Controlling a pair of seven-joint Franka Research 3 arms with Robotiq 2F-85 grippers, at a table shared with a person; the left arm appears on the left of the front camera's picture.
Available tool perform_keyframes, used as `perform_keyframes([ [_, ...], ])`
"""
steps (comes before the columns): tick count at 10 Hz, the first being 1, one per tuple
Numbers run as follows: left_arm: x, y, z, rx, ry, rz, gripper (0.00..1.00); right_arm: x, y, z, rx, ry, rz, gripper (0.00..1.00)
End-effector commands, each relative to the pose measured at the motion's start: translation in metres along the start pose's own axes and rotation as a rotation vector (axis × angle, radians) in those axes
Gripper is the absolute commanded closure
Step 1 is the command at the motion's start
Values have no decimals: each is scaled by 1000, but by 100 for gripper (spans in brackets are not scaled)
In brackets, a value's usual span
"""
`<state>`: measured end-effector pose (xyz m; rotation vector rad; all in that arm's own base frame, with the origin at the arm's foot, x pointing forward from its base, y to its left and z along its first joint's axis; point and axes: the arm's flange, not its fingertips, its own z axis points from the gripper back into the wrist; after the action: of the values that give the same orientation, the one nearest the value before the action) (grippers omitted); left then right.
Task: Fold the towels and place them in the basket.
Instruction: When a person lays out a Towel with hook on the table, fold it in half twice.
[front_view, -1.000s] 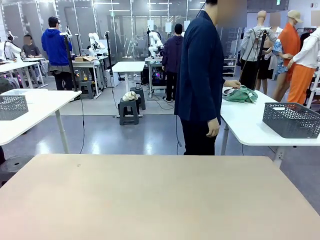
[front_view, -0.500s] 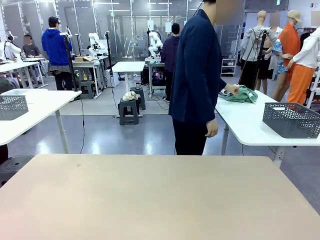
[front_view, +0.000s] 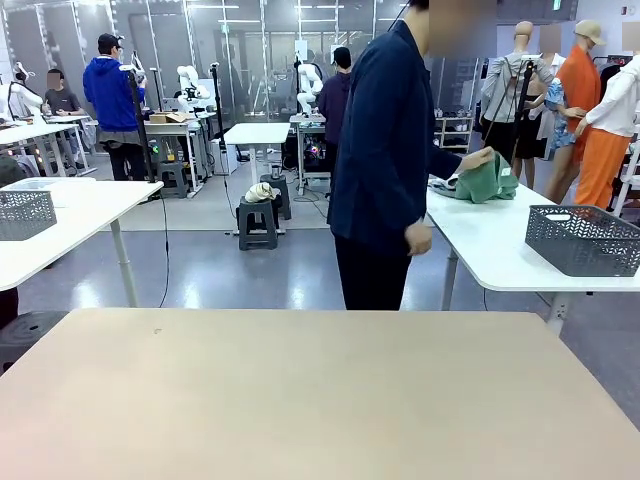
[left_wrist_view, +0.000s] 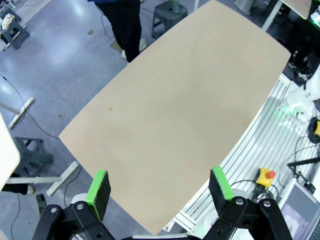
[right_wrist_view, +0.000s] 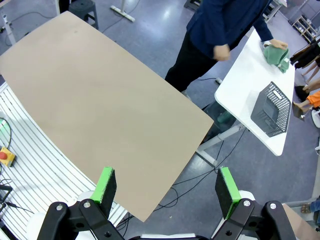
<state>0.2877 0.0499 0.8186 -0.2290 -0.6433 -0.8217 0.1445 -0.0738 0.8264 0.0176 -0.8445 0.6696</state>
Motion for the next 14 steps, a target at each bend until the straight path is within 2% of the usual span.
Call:
perform_keyframes([
  [1,2,-2,1,-1,-8,-4,0,0,-1,0,-3,-1,-3,0],
  [14,2,-2,1,-1,-8,-4,0,0,-1,0,-3,-1,-3,0],
])
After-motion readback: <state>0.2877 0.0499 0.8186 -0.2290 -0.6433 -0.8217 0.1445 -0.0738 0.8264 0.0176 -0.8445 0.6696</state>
